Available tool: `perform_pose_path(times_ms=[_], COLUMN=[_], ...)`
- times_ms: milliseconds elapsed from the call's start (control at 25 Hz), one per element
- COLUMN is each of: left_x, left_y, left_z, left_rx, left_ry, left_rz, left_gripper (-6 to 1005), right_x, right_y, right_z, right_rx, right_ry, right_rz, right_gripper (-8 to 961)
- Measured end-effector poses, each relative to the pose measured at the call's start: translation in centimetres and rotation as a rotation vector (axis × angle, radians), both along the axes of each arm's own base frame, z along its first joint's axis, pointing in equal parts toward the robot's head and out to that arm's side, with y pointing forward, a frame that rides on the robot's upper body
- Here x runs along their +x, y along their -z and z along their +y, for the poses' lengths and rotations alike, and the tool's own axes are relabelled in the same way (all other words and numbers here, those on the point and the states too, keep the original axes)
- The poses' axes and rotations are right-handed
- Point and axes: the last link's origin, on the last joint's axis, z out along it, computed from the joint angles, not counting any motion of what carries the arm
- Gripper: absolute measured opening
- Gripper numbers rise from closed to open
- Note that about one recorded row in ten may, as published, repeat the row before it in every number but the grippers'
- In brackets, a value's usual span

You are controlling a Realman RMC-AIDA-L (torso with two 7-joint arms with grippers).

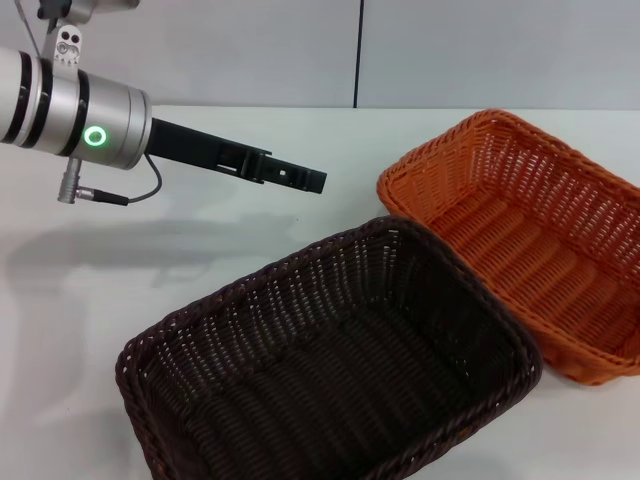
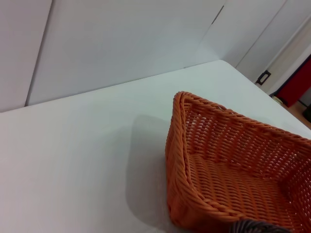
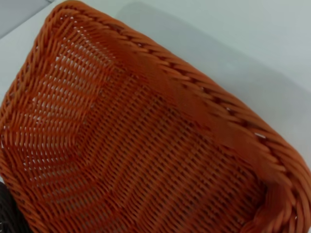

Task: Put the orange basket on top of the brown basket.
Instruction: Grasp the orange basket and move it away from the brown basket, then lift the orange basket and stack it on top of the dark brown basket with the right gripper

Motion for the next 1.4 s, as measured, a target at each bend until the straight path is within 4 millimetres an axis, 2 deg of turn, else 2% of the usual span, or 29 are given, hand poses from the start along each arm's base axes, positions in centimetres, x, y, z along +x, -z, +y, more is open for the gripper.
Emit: perform_pose_path(times_ms=[200, 320, 400, 840, 1400], left_x=[-0.2, -0.2, -0.3, -0.4, -0.7], left_y=[0.1, 0.1, 0.2, 0.5, 0.8], left_z=[-0.1, -0.2, -0.2, -0.1, -0.3], left_rx=[-0.001, 0.000, 0.000, 0.000, 0.003], left_ry=[-0.006, -0.011, -0.014, -0.028, -0.044], left_rz=[-0.008, -0.011, -0.012, -0.021, -0.030], left_gripper=[861, 861, 861, 862, 861], right_x=[0.2, 0.1, 0.4, 2.0, 4.2], right_y=[0.8, 0.9, 0.7, -0.1, -1.5], right_z=[0.0, -0.1, -0.1, 0.2, -0.4], right_rx=[-0.004, -0.018, -0.008, 0.087, 0.345], right_ry=[-0.042, -0.068, -0.081, -0.065, -0.063], right_rz=[-0.011, -0.015, -0.033, -0.092, -0.018], right_gripper=[607, 539, 493, 441, 340])
